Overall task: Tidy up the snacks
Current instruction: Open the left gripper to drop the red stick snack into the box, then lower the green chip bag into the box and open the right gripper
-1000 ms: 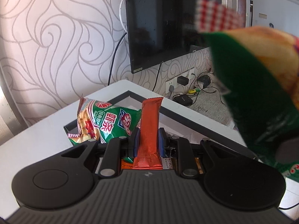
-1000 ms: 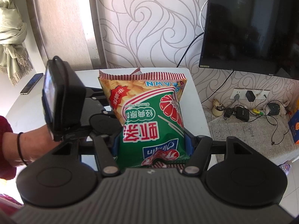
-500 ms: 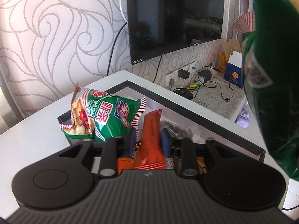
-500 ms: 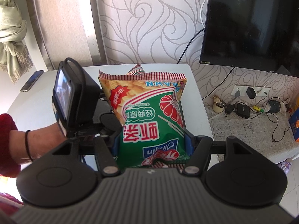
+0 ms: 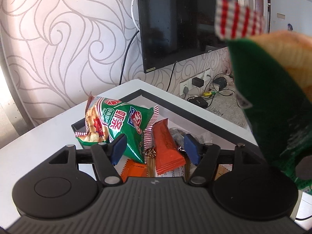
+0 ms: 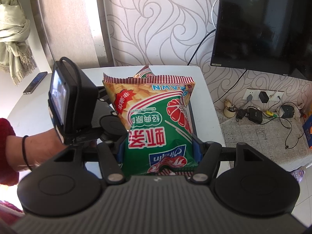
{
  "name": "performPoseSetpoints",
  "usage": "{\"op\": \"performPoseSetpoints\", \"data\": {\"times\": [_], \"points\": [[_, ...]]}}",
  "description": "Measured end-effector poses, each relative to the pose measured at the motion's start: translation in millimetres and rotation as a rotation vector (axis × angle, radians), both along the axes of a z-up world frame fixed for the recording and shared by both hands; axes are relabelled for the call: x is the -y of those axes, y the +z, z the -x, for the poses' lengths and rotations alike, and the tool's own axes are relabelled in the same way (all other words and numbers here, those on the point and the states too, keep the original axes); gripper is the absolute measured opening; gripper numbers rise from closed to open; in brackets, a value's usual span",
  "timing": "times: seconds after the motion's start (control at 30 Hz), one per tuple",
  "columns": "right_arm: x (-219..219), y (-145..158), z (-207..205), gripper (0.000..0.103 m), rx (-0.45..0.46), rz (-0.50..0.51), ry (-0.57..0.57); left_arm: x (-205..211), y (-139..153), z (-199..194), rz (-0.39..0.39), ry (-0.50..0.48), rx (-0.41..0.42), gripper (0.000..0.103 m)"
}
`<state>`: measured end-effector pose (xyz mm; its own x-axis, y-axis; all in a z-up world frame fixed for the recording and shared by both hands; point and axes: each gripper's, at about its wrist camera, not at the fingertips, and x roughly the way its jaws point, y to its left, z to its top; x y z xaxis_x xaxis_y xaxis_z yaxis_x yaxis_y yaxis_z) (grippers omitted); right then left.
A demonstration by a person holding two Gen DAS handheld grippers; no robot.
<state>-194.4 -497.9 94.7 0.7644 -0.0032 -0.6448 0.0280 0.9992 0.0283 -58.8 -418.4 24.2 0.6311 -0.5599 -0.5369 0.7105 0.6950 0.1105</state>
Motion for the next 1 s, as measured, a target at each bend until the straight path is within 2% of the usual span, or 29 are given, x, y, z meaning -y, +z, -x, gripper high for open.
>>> {"op": "performPoseSetpoints", "data": {"times": [0.23, 0.5, 0.6, 0.7, 0.77, 0.9, 1.0], "points": [[0, -8, -11, 0.065, -0.02, 0.0, 0.012, -11, 0, 4, -0.022, 0.03, 0.002, 0.072], [-4, -29, -37, 0.065, -0.073, 0.046, 0.059, -36, -3, 8, -0.07, 0.083, 0.013, 0.075], [-9, -41, -49, 0.065, -0.113, 0.105, 0.079, -45, -1, 11, -0.047, 0.095, 0.009, 0.08], [-12, -51, -62, 0.065, -0.139, 0.095, 0.101, -50, 0, 15, -0.055, 0.096, 0.018, 0.081], [-16, -53, -70, 0.065, -0.143, 0.123, 0.113, -52, 0, 16, -0.075, 0.117, 0.033, 0.081], [-16, -54, -83, 0.066, -0.149, 0.146, 0.111, -62, 0, 6, -0.051, 0.146, -0.003, 0.081], [-15, -55, -87, 0.066, -0.163, 0.156, 0.116, -62, 1, 4, -0.056, 0.153, 0.002, 0.081]]}}
